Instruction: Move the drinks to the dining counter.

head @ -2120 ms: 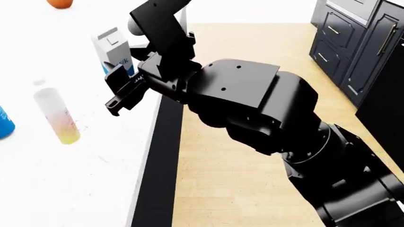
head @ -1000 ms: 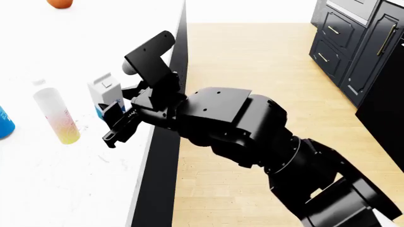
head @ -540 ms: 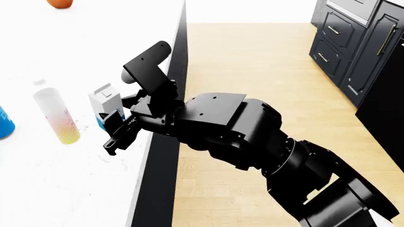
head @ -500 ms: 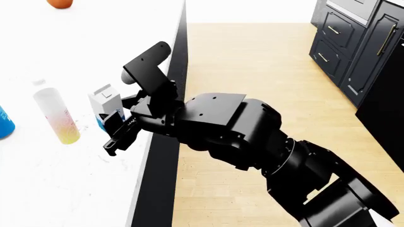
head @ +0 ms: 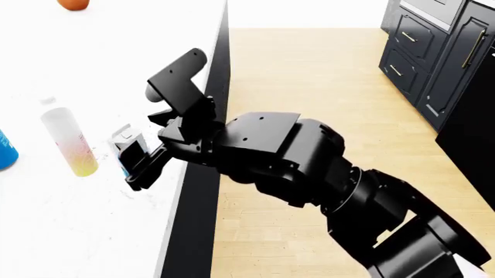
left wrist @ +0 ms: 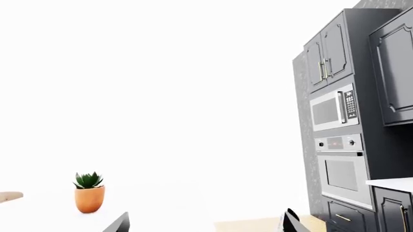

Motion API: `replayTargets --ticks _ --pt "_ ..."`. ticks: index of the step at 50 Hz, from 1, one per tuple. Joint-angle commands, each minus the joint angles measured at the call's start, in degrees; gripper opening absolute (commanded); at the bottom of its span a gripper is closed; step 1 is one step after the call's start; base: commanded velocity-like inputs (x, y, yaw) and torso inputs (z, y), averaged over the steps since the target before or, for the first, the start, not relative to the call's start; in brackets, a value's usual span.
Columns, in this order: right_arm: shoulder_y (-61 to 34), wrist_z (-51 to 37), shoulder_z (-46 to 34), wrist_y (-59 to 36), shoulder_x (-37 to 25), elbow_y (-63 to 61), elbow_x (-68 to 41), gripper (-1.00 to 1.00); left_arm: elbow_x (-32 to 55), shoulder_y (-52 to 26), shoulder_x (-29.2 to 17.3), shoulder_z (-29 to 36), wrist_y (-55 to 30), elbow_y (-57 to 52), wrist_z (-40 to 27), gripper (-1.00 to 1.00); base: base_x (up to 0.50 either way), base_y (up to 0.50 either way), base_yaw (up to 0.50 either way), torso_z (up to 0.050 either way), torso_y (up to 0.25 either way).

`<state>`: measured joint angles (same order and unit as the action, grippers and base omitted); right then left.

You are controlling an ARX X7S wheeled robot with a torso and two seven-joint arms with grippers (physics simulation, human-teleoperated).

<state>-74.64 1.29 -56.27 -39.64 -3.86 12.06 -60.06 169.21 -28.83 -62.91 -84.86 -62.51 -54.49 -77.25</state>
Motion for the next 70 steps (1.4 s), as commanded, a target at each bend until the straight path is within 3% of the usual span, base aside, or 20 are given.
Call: replayTargets --ticks 1,14,20,39,70 --pt "-0.58 -0.24 0.16 0.32 -0.17 -0.36 0.34 1.0 -0.09 0.58 0.09 -0.65 -0.07 -0.05 0.34 1.0 0.0 0.0 0.0 0.0 0.0" --pt "-0.96 -0.78 0.01 0.46 -0.51 -0.84 -0.29 1.0 -0.51 1.15 -0.03 -1.06 0.15 -0.15 0.84 1.0 0.0 0.0 0.0 0.0 0.0" --pt "-3.29 -2.91 3.27 -0.17 -2.24 -6.57 -3.37 1.0 -0.97 1.28 -0.25 -1.02 0.3 -0.02 1.27 1.0 0.0 0.0 0.0 0.0 0.0" --pt "-10.67 -18.73 16.82 -0.83 -10.41 -20.48 -10.68 1.0 -3.91 0.97 -1.61 1.15 3.53 -1.4 3.64 1.0 0.0 0.0 0.0 0.001 0.0" --pt "-22.78 -42.11 30.08 -3.93 -18.62 -32.39 -18.93 1.0 -6.49 0.59 -4.89 3.13 7.5 -2.2 6.1 1.0 0.0 0.0 0.0 0.0 0.0"
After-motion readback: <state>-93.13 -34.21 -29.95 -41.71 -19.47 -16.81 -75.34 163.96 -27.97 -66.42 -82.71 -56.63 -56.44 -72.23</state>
